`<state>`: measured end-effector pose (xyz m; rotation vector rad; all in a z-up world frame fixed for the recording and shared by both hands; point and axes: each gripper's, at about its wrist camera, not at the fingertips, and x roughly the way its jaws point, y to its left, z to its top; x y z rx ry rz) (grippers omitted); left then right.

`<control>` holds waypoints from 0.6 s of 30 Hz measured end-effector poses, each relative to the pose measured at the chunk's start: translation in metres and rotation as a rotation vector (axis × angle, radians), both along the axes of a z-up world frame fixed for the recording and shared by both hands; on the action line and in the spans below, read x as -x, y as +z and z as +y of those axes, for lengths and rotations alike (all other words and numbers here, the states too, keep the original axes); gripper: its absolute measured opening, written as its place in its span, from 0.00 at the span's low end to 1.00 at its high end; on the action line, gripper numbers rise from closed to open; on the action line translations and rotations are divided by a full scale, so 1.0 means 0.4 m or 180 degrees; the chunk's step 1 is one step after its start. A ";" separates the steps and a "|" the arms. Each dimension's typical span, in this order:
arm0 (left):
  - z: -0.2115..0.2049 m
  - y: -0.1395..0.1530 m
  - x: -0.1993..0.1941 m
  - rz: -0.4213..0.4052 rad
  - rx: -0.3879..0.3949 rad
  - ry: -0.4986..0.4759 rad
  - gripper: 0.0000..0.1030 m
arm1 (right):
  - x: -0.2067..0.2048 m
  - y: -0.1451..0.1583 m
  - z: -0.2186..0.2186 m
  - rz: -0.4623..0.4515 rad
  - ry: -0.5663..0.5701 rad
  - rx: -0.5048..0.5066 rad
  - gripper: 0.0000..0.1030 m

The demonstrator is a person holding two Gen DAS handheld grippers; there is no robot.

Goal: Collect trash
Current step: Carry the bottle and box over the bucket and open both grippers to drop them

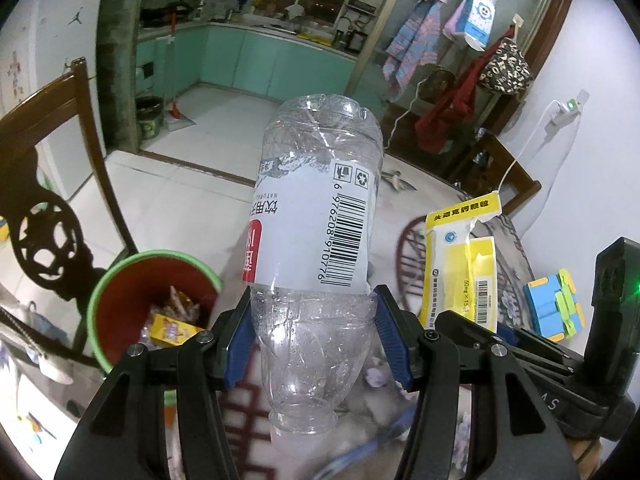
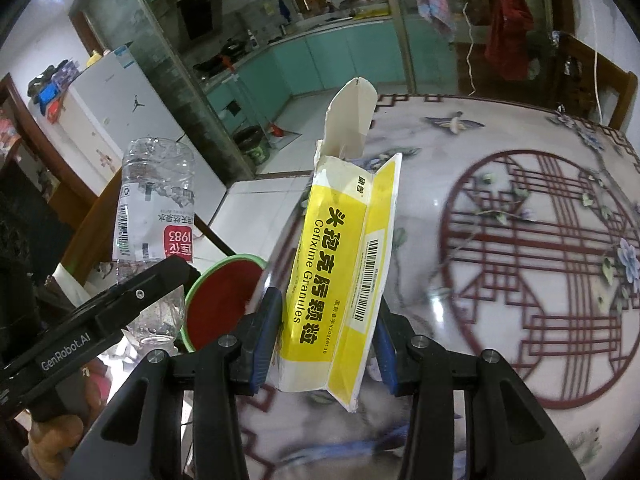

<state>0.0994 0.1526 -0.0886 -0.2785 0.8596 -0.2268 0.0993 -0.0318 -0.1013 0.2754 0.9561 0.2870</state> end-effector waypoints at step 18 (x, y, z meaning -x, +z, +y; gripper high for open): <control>0.206 -0.076 -0.053 0.0220 -0.0126 0.0152 0.53 | -0.068 -0.044 0.219 0.0097 0.0128 -0.0062 0.40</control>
